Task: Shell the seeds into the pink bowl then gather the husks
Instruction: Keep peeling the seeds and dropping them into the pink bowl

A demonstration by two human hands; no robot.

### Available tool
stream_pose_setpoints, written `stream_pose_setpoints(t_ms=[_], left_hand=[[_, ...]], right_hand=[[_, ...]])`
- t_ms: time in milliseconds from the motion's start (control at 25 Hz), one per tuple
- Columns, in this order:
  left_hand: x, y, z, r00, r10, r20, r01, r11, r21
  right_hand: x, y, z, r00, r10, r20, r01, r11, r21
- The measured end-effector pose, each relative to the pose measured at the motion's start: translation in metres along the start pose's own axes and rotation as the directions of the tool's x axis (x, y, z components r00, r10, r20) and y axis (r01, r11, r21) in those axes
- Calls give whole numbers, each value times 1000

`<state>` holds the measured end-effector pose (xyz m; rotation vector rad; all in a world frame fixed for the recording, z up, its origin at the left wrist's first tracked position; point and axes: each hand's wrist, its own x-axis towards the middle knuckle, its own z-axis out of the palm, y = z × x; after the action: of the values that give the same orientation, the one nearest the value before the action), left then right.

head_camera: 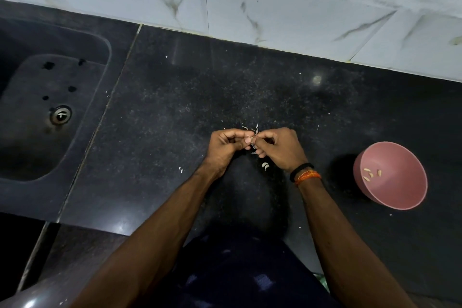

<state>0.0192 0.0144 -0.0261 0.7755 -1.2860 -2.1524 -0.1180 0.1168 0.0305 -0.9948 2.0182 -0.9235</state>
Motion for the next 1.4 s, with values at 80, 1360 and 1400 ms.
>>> stream_pose_setpoints(t_ms=[80, 1360, 1400], left_hand=[[0, -1, 0, 1000, 3, 2, -3, 1000, 7], [-2, 6, 2, 995, -99, 16, 100, 987, -126], [-2, 6, 2, 995, -96, 20, 98, 988, -122]], right_hand=[[0, 2, 1, 1000, -1, -14, 1, 1000, -1], [-1, 7, 7, 973, -147, -178, 131, 986, -101], [-1, 7, 8, 972, -149, -179, 133, 986, -101]])
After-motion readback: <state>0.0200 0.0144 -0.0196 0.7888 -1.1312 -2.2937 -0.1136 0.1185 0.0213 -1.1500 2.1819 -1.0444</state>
